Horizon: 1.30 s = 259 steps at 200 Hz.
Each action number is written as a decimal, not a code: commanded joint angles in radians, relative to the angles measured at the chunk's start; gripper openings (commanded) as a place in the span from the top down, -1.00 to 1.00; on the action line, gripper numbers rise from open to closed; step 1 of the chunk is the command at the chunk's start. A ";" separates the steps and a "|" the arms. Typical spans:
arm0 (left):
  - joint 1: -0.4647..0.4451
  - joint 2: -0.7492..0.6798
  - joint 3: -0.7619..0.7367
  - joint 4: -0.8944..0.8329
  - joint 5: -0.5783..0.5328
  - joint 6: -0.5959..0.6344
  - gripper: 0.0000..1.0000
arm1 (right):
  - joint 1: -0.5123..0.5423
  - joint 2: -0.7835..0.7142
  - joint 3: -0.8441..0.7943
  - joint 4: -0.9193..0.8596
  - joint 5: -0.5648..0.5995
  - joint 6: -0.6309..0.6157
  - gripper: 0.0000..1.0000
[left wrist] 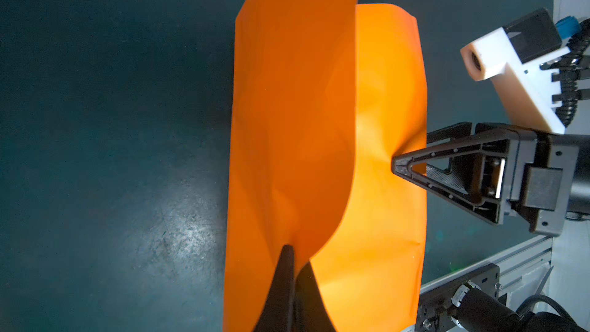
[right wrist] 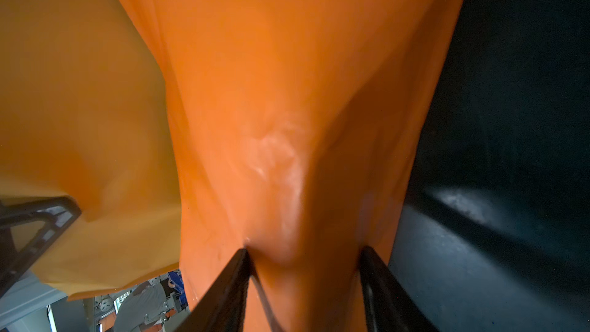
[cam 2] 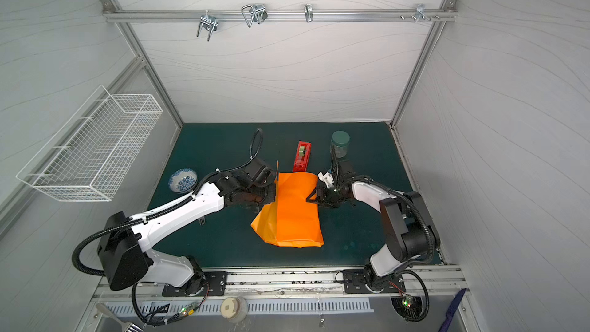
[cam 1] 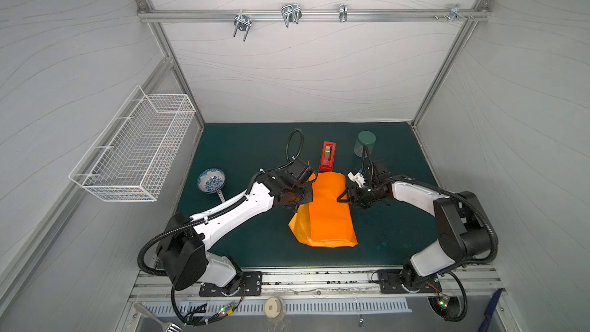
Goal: Wrap the gift box in paper
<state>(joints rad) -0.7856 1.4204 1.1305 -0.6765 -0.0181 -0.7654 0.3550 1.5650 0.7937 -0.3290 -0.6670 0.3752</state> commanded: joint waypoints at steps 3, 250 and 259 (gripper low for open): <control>-0.014 0.020 0.049 0.009 -0.018 -0.024 1.00 | 0.040 0.076 -0.045 -0.053 0.147 -0.010 -0.08; -0.061 0.150 0.074 0.264 0.030 -0.158 1.00 | 0.036 0.052 -0.056 -0.049 0.162 0.005 -0.07; -0.062 0.153 0.070 0.274 0.039 -0.163 1.00 | 0.036 0.051 -0.057 -0.049 0.162 0.004 -0.07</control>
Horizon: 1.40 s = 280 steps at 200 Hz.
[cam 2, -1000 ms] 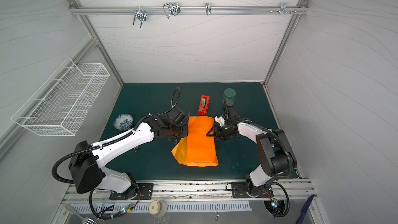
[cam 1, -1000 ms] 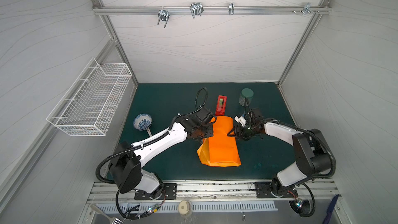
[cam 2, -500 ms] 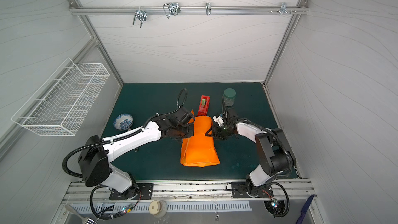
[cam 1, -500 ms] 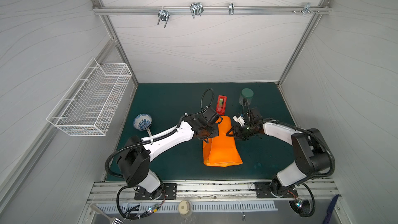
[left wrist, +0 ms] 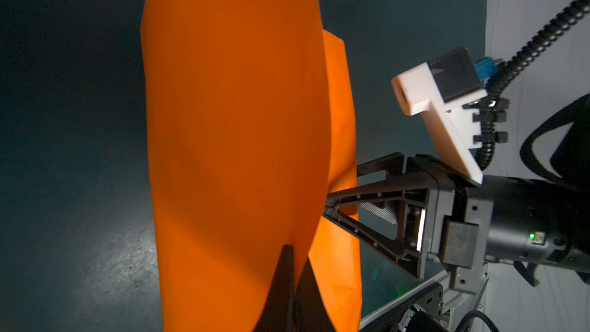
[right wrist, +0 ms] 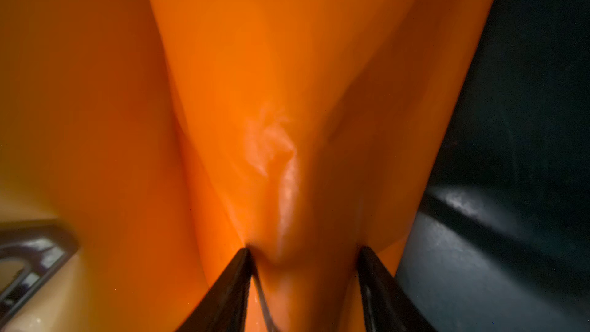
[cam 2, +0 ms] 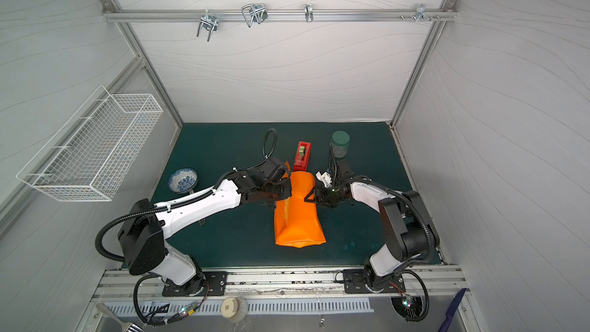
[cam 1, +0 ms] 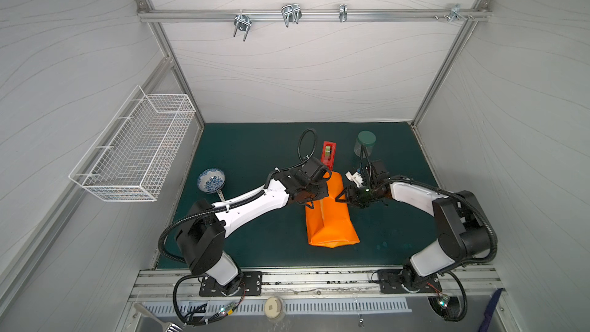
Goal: Wrap the gift box in paper
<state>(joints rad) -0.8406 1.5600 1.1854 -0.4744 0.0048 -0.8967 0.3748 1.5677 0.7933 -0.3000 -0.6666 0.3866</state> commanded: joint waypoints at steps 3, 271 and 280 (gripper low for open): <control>-0.006 0.014 0.014 0.075 0.020 -0.035 1.00 | 0.016 0.049 -0.057 -0.077 0.162 -0.006 -0.07; -0.029 0.147 -0.075 0.457 0.141 -0.189 1.00 | 0.019 0.057 -0.059 -0.072 0.157 0.000 -0.06; -0.029 0.147 -0.081 0.473 0.147 -0.195 1.00 | 0.020 0.057 -0.058 -0.072 0.157 0.000 -0.06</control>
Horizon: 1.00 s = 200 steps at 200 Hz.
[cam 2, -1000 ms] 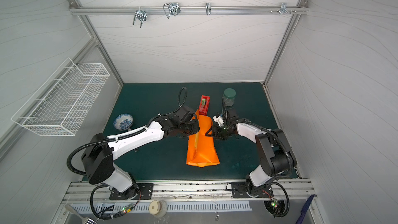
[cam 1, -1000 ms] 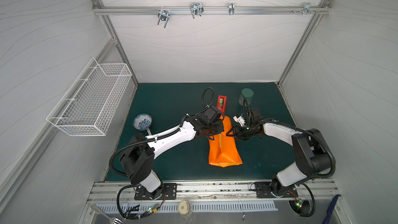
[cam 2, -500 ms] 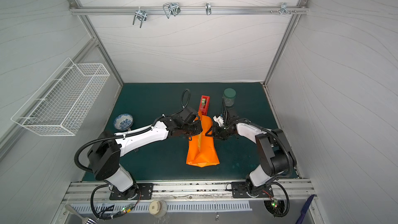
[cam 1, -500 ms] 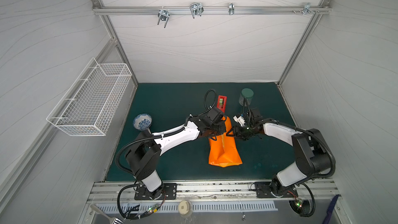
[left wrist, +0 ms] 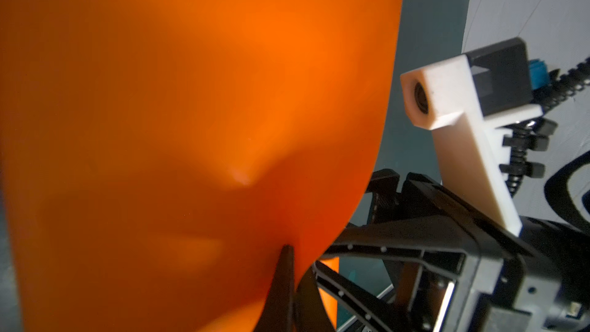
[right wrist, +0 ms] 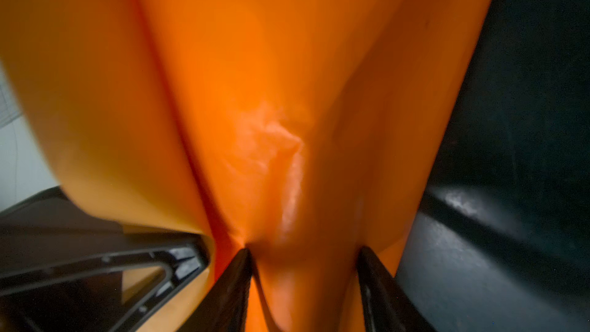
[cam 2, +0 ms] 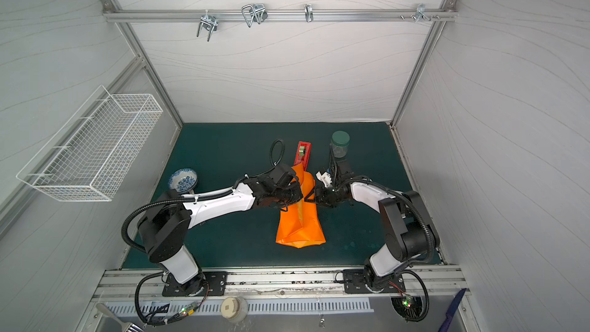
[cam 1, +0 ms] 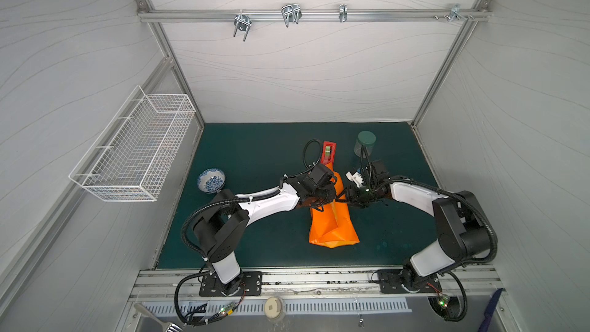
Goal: Wrap the gift box in paper
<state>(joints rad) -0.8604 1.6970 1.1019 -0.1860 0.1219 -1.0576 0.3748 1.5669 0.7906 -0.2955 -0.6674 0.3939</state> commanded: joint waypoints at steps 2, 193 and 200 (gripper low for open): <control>-0.009 0.010 0.001 0.187 0.031 -0.035 1.00 | 0.020 0.059 -0.055 -0.076 0.158 -0.007 -0.06; -0.009 -0.005 -0.270 0.403 0.040 -0.090 1.00 | 0.022 0.063 -0.048 -0.091 0.168 -0.013 -0.06; -0.010 -0.004 -0.275 0.404 0.043 -0.089 1.00 | 0.022 0.063 -0.047 -0.092 0.169 -0.014 -0.06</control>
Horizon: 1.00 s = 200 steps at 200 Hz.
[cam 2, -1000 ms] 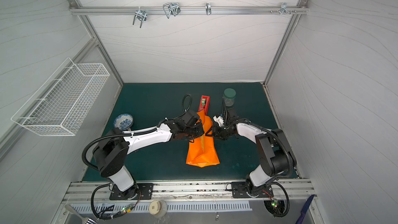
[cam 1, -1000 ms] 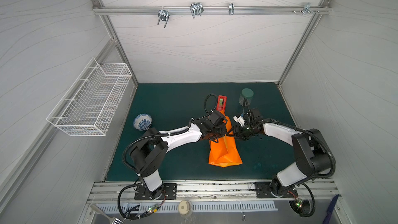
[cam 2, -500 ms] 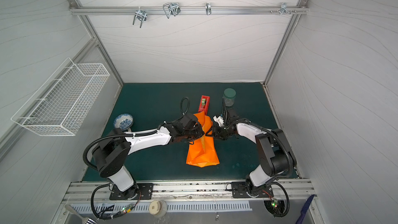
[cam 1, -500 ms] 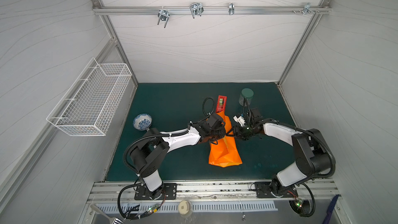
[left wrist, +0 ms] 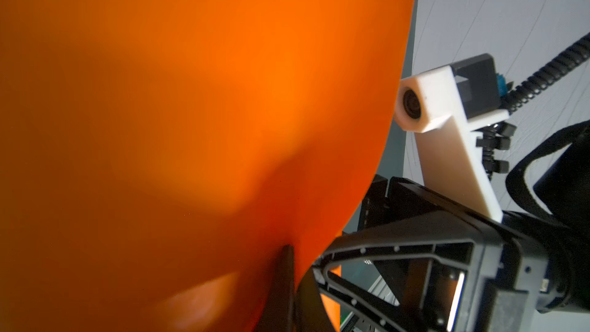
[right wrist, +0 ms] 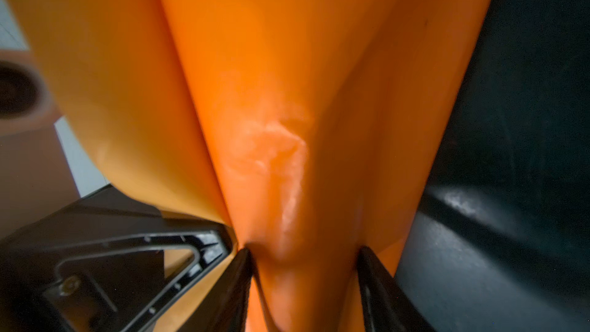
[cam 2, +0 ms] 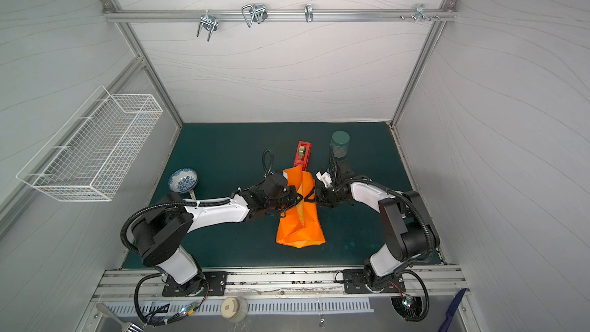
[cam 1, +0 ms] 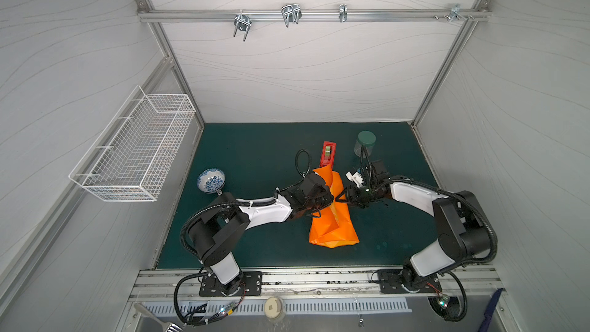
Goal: Wrap the gift box in paper
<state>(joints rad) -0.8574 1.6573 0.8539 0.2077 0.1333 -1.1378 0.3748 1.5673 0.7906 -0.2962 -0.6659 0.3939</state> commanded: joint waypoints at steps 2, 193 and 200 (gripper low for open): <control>-0.013 0.036 -0.028 0.010 0.032 -0.008 1.00 | 0.022 0.062 -0.046 -0.092 0.167 -0.016 -0.06; -0.012 0.055 -0.075 0.009 0.050 0.015 0.25 | -0.094 -0.223 0.036 -0.258 0.346 -0.001 -0.43; -0.013 0.056 -0.071 0.003 0.051 0.019 0.19 | -0.096 -0.236 0.034 -0.260 0.350 0.002 -0.44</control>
<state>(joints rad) -0.8604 1.6577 0.8055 0.3611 0.1730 -1.1309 0.2916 1.3907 0.8349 -0.4931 -0.3927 0.3939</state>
